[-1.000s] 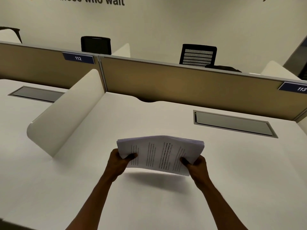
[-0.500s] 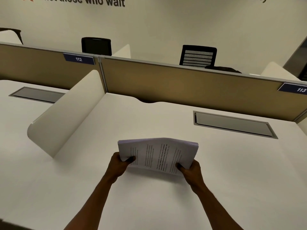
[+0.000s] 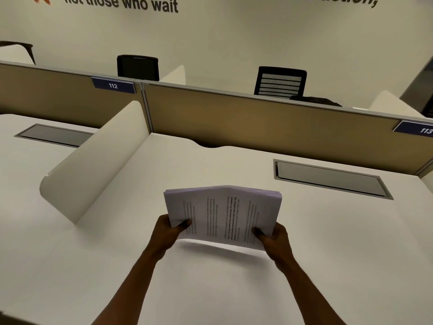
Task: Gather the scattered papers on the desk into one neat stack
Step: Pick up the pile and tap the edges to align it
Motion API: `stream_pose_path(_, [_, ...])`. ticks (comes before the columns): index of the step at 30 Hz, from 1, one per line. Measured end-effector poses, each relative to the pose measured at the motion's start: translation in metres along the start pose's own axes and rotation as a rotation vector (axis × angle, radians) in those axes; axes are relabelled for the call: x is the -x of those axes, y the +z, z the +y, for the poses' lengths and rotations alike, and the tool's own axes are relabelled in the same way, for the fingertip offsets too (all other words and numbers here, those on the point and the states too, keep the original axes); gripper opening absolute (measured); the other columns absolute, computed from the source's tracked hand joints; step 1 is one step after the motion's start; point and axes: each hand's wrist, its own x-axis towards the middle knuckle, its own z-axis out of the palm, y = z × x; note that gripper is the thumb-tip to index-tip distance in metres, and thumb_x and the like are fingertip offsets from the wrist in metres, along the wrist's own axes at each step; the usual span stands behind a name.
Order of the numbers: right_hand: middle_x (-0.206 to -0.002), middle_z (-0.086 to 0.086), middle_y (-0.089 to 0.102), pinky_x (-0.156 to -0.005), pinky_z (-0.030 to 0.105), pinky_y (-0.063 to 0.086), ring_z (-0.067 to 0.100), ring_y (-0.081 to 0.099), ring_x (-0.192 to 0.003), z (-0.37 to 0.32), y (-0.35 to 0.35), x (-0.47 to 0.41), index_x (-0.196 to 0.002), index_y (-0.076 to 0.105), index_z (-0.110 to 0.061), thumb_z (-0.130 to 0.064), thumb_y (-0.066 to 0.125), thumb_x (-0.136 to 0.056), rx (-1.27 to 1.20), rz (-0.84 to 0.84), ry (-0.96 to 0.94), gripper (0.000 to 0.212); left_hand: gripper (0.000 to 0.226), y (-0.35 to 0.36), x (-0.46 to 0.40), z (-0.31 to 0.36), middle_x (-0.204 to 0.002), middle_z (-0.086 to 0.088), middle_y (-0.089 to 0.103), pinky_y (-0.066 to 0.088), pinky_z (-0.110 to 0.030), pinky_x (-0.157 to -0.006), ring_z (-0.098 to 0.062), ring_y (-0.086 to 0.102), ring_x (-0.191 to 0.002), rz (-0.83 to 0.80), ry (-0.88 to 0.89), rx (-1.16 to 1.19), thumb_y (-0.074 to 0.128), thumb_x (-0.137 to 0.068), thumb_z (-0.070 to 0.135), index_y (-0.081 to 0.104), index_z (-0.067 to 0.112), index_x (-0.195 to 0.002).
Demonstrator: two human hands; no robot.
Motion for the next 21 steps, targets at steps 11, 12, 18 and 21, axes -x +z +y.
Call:
stream_pose_path(11, [-0.068,-0.016,0.065,-0.055,0.018,0.04,-0.004,0.058,-0.064,-0.131,-0.04,-0.03,-0.072,0.065,-0.027,-0.008,0.07,-0.081,0.626,-0.204,-0.432,0.021,0.099,0.003,-0.005,0.128,-0.148,0.018,0.049,0.033,-0.012,-0.108,0.008,0.043,-0.135,-0.195,0.567,-0.601,0.089,-0.064,0.043,0.039,0.037,-0.149])
stream_pose_path(12, [-0.065,-0.018,0.062,-0.054,0.019,0.038,-0.005,0.057,-0.061,-0.144,-0.038,-0.031,-0.07,0.063,-0.027,-0.008,0.069,-0.079,0.665,-0.232,-0.449,0.022,0.079,0.008,-0.006,0.131,-0.134,0.014,0.063,0.043,-0.014,-0.098,0.006,0.056,-0.121,-0.241,0.532,-0.585,0.087,-0.069,0.035,0.053,0.034,-0.14])
stream_pose_path(18, [-0.075,-0.015,0.07,-0.057,0.022,0.049,0.007,0.064,-0.067,-0.193,-0.054,-0.035,-0.083,0.069,-0.034,-0.034,0.079,-0.074,0.615,-0.304,-0.504,0.013,0.011,0.024,-0.008,0.116,-0.079,-0.002,0.075,0.055,-0.033,-0.065,-0.018,0.07,-0.071,-0.105,0.377,-0.313,0.073,-0.088,0.023,0.076,0.014,-0.082])
stream_pose_path(21, [-0.1,0.003,0.074,-0.071,0.029,0.058,0.021,0.071,-0.087,-0.177,-0.073,-0.039,-0.111,0.069,-0.026,-0.036,0.086,-0.068,0.231,-0.287,-0.385,0.048,0.008,0.019,-0.005,0.097,-0.087,0.0,0.079,0.055,-0.029,-0.069,-0.016,0.074,-0.078,-0.049,0.267,-0.072,0.075,-0.087,0.025,0.078,0.018,-0.088])
